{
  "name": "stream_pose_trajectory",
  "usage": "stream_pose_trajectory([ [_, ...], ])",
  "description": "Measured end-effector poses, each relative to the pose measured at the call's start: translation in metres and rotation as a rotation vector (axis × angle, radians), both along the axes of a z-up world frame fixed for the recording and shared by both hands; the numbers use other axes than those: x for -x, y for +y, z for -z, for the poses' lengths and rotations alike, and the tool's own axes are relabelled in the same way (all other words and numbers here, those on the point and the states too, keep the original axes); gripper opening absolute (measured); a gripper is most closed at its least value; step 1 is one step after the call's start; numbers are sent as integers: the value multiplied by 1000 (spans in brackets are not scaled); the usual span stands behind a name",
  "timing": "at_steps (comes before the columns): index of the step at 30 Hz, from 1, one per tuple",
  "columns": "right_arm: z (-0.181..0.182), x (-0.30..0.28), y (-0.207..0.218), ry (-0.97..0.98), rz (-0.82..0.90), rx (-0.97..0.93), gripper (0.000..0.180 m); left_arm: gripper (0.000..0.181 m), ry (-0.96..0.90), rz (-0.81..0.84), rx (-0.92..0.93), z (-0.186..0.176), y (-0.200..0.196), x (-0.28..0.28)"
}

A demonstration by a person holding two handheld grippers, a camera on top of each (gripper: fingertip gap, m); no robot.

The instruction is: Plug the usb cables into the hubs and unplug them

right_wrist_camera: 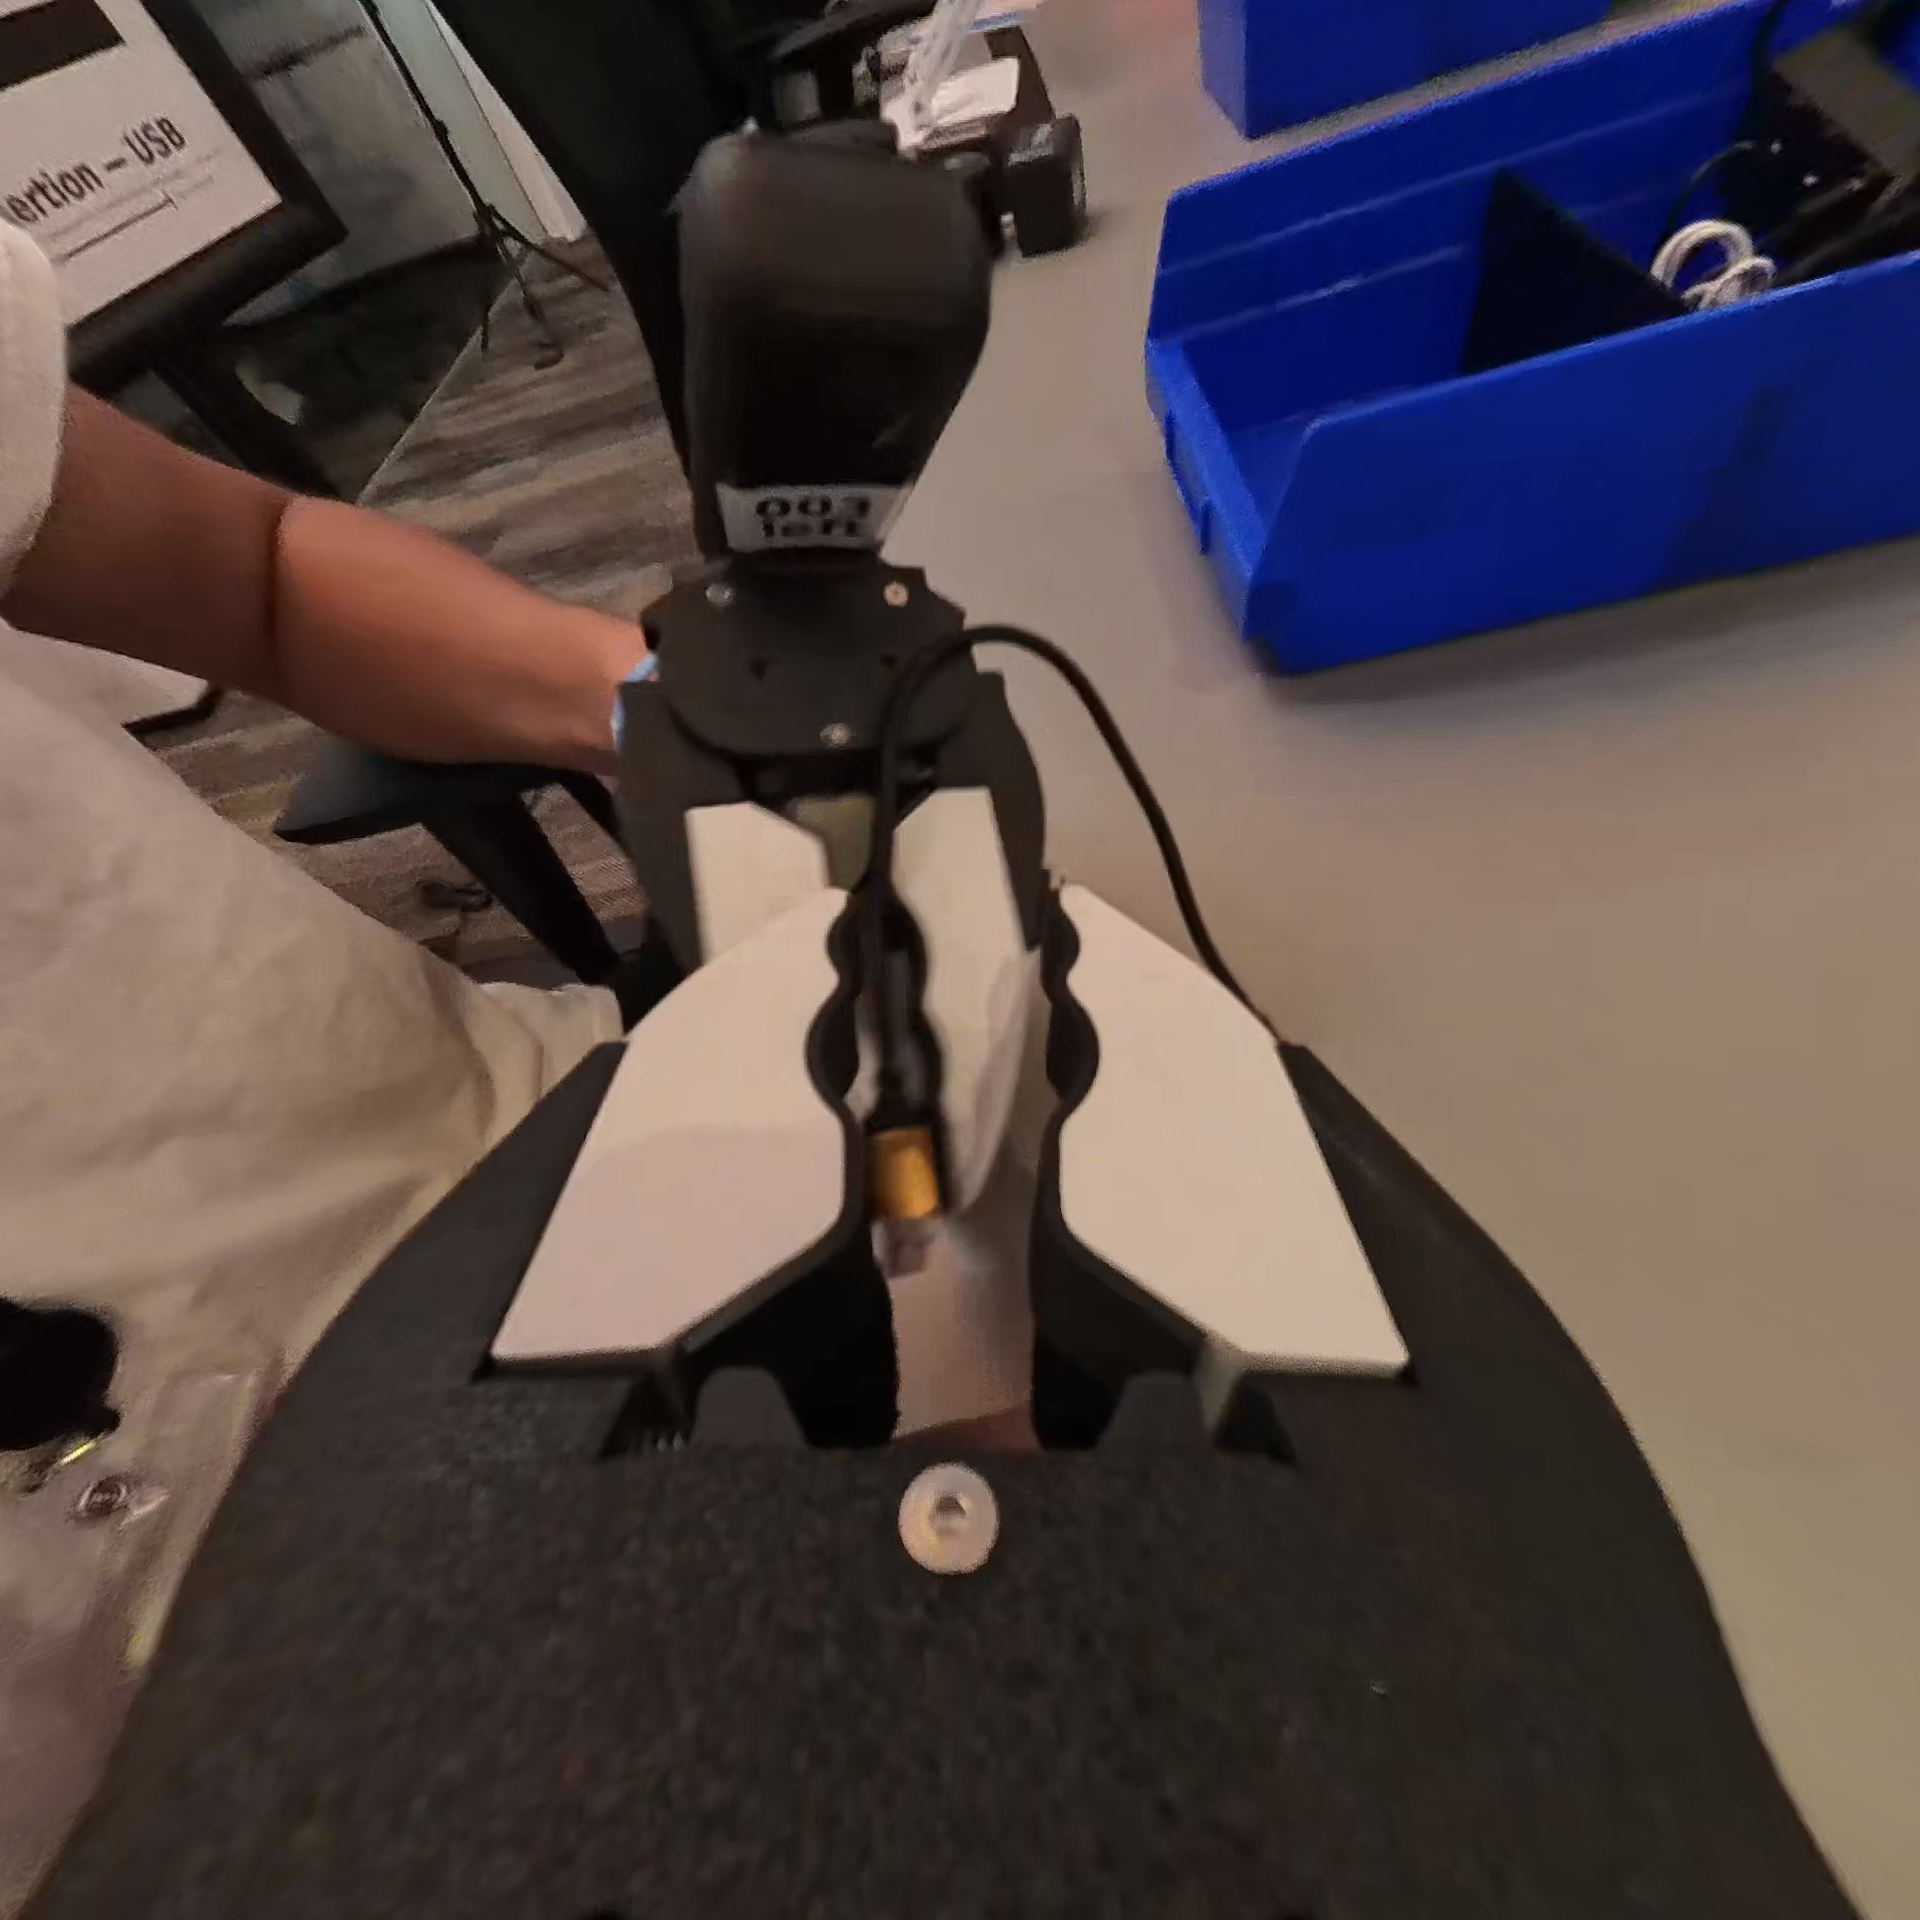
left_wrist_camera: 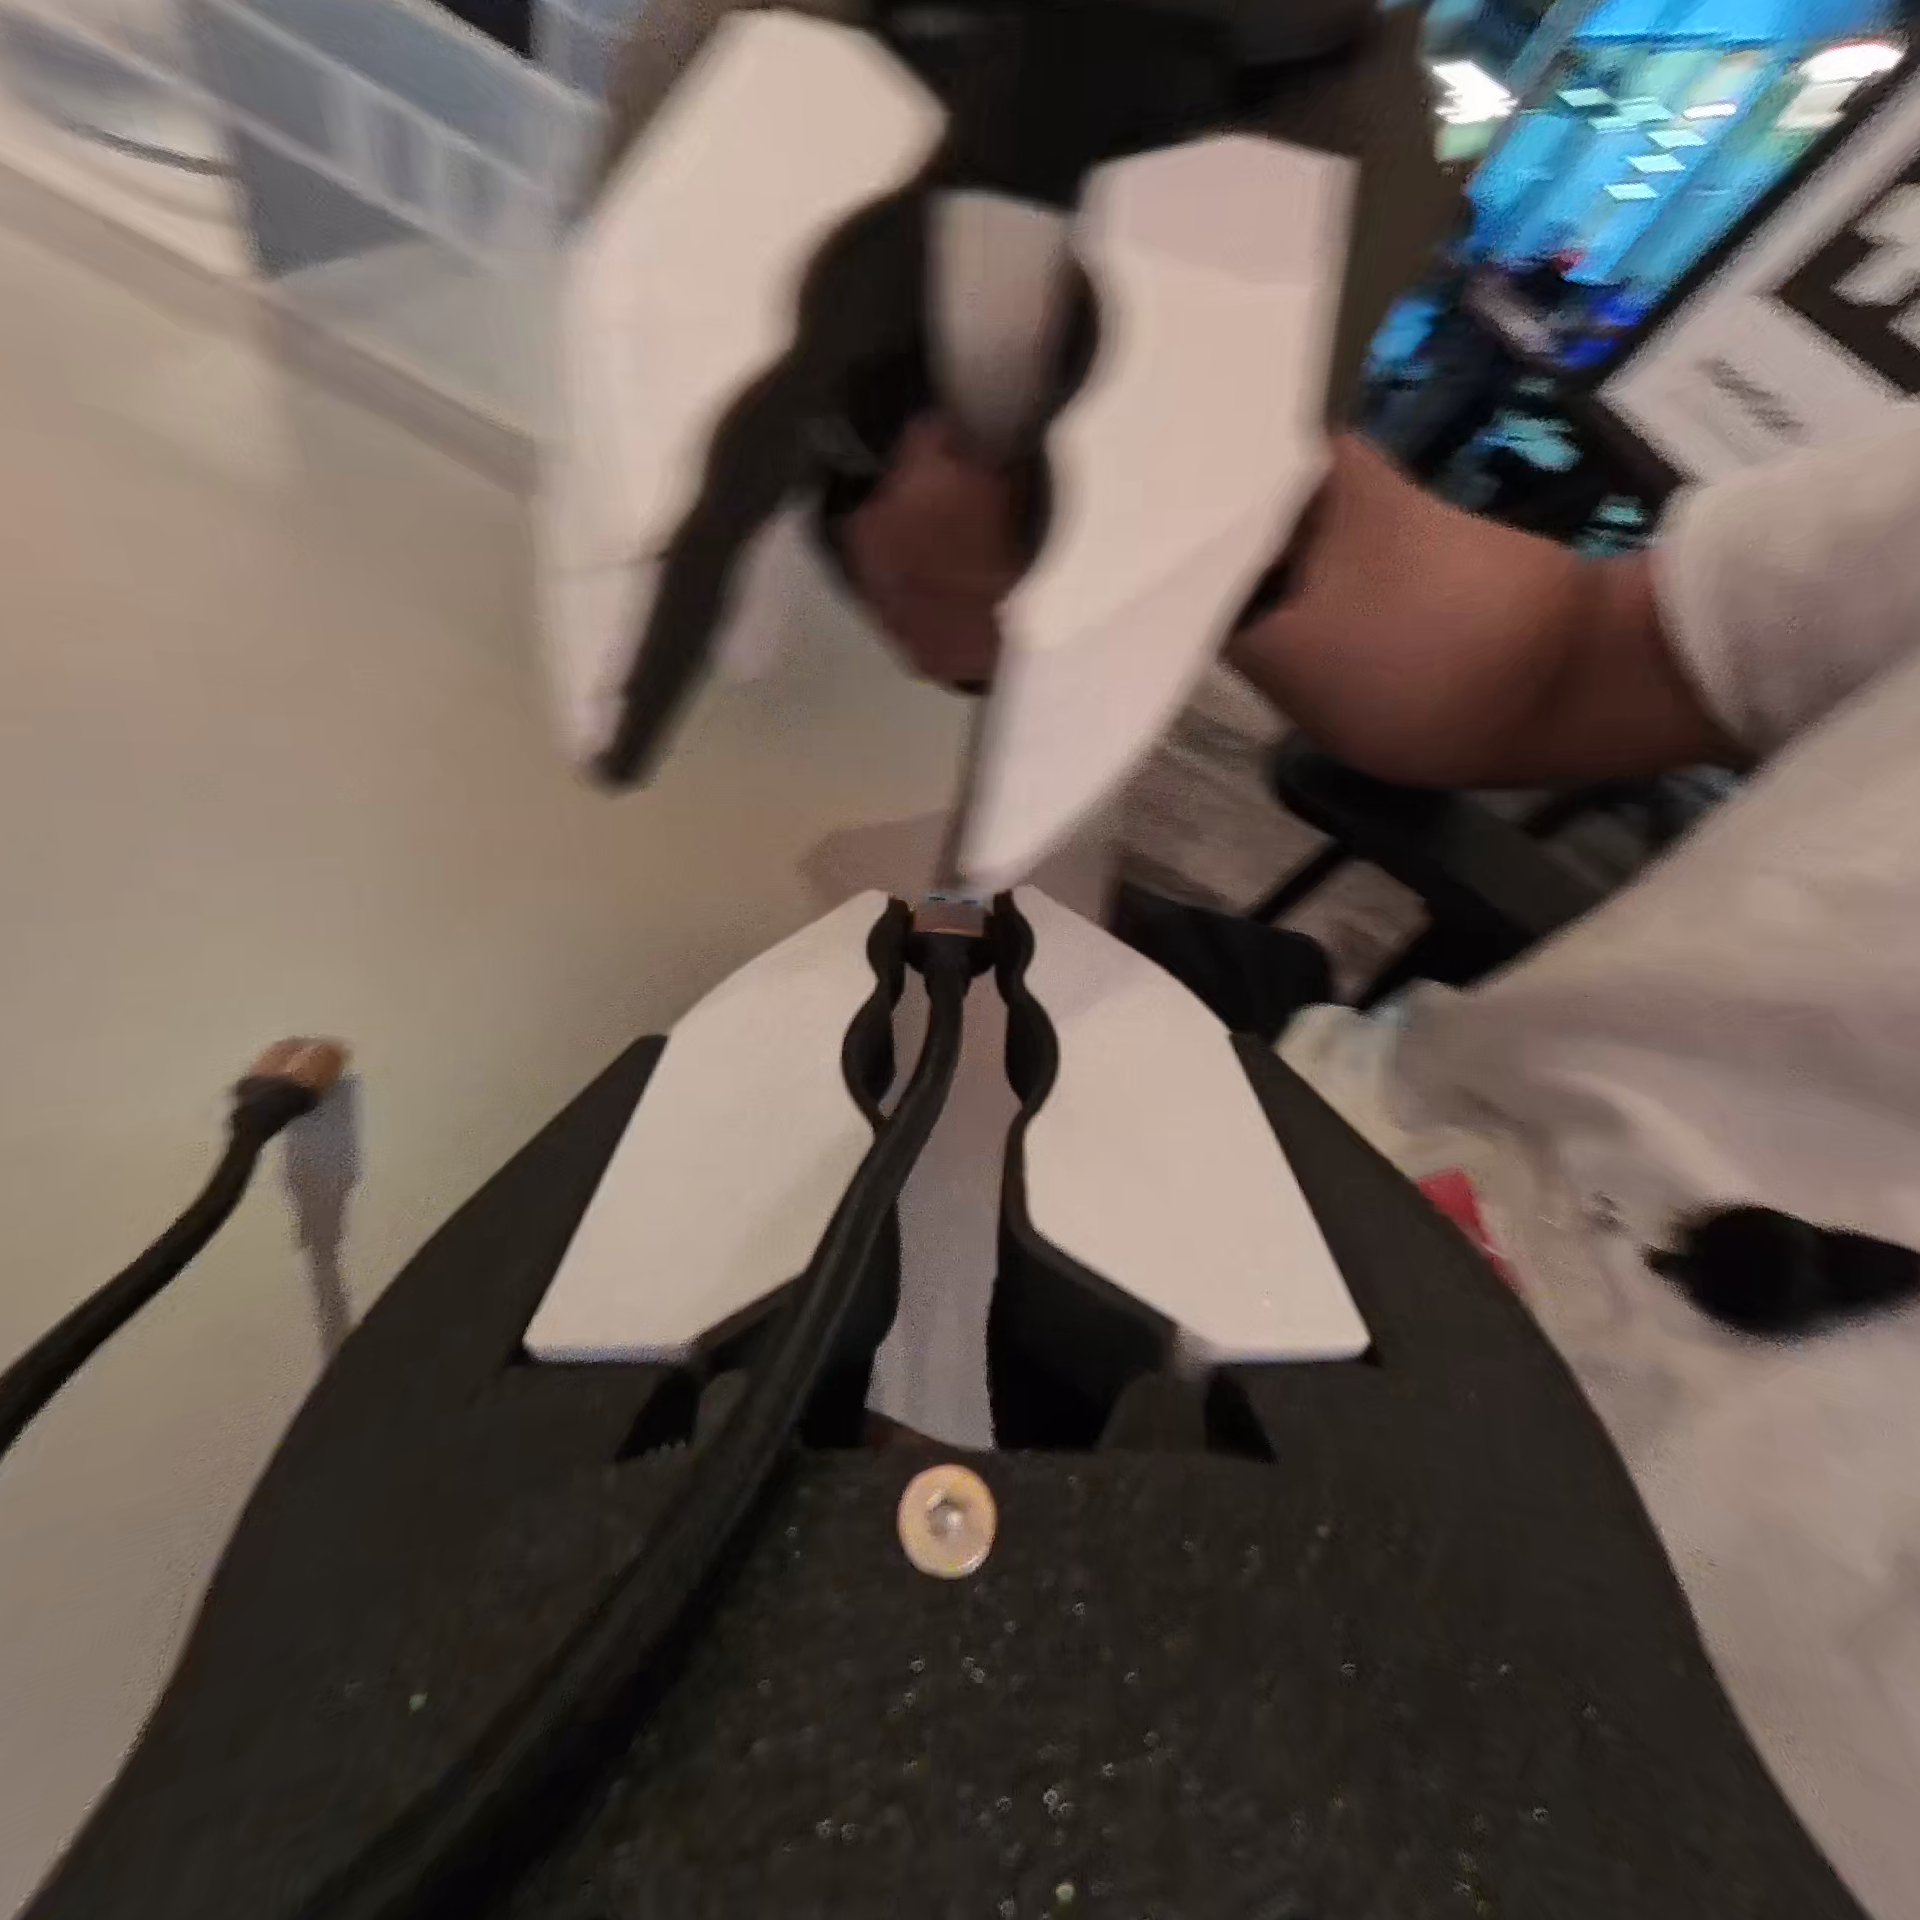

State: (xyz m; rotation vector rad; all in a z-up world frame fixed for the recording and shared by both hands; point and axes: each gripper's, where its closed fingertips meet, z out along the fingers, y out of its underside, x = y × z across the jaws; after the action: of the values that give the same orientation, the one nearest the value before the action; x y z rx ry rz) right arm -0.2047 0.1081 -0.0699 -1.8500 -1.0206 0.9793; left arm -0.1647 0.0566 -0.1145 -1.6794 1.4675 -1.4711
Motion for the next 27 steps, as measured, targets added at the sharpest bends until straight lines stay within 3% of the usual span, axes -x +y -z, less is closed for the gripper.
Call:
stream_pose_trajectory([
  [5, 11, -7, 14, 100, -13, 93, 41, 16, -118, 293, 101, -27, -58, 9],
  [11, 55, 10, -4, 27, -159, 143, 49, 15, -142, 430, 174, -34, -84, 14],
  [14, 57, 26, -7, 65, -191, 146, 40, 16, -135, 460, 182, -34, -92, 13],
  [15, 54, 29, -7, 91, -204, 142, 22, 16, -130, 460, 183, -33, -93, 12],
  [16, 49, 29, -4, 117, -196, 120, 4, 17, -121, 447, 180, -31, -92, 11],
  [20, 26, -4, 26, 138, -9, 5, 4, 17, -87, 298, 137, -21, -65, 4],
  [23, -25, -60, 46, 189, 183, -102, 4, 35, -66, 72, 103, -15, -22, -4],
  [27, -102, -170, 54, 83, 511, -290, 3, 38, -67, -166, 71, -12, 29, -1],
])
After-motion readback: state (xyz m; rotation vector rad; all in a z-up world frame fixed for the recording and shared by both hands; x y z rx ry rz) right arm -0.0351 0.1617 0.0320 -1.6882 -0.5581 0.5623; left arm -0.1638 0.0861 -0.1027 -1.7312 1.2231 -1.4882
